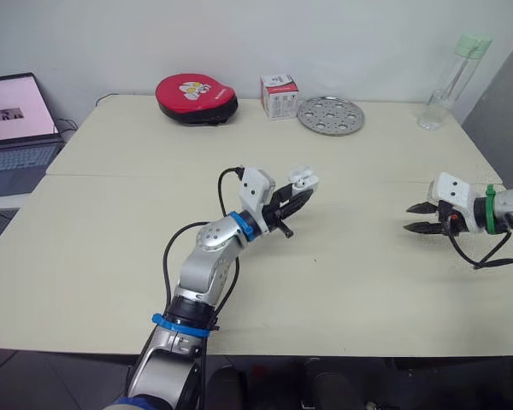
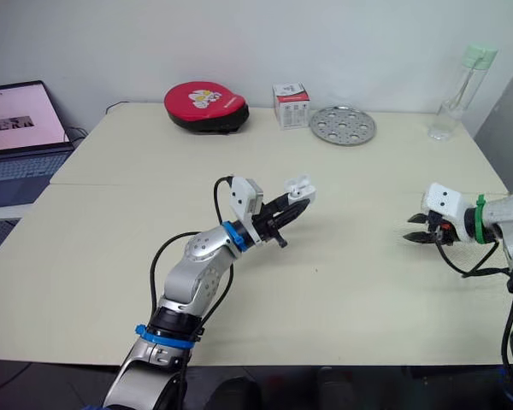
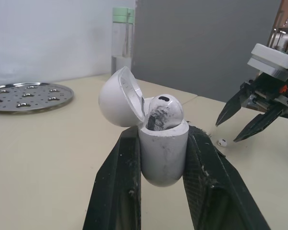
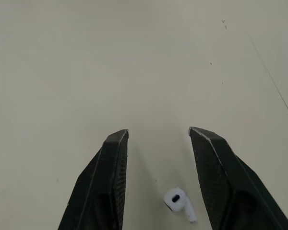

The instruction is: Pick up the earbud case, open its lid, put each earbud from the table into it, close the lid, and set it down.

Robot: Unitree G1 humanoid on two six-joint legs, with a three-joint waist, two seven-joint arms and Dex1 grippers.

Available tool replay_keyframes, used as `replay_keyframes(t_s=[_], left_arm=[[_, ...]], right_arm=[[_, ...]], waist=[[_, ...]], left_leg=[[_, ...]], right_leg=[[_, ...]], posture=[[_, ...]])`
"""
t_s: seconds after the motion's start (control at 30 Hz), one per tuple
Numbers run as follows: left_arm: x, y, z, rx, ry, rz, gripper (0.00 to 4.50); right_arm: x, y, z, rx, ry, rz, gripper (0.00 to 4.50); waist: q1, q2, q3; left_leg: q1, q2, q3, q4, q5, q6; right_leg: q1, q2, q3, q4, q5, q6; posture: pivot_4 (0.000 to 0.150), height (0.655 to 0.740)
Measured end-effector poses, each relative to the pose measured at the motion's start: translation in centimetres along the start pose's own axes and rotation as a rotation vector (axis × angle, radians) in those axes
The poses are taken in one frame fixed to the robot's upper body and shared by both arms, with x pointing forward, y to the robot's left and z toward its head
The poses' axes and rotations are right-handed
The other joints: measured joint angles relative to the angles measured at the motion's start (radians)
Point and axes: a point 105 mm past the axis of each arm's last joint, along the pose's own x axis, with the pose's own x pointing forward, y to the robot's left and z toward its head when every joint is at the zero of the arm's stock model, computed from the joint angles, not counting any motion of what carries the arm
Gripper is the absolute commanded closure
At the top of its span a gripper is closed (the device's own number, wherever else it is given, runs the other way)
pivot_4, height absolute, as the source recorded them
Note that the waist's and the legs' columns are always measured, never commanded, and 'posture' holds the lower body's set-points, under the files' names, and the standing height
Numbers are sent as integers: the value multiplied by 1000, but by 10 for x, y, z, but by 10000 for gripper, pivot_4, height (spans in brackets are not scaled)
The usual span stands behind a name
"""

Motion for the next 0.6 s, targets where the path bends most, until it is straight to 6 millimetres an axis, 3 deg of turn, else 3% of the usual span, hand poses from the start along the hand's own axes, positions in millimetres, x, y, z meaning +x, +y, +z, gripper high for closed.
replay_keyframes(t_s=[0.4, 0.6], left_arm=[[-6, 0, 3, 18, -4, 31, 37377], [-8, 1, 2, 18, 7, 45, 37377]], right_arm=[[12, 4, -31, -114, 236, 106, 24335], [10, -2, -33, -108, 264, 69, 24335]], waist=[[5, 0, 0], [5, 0, 0]], left_leg=[[0, 2, 2, 1, 0, 0], [1, 1, 2, 1, 0, 0]], right_leg=[[0, -5, 2, 1, 2, -3], [1, -8, 1, 2, 2, -3]], posture=[[1500, 7400], [1500, 7400]])
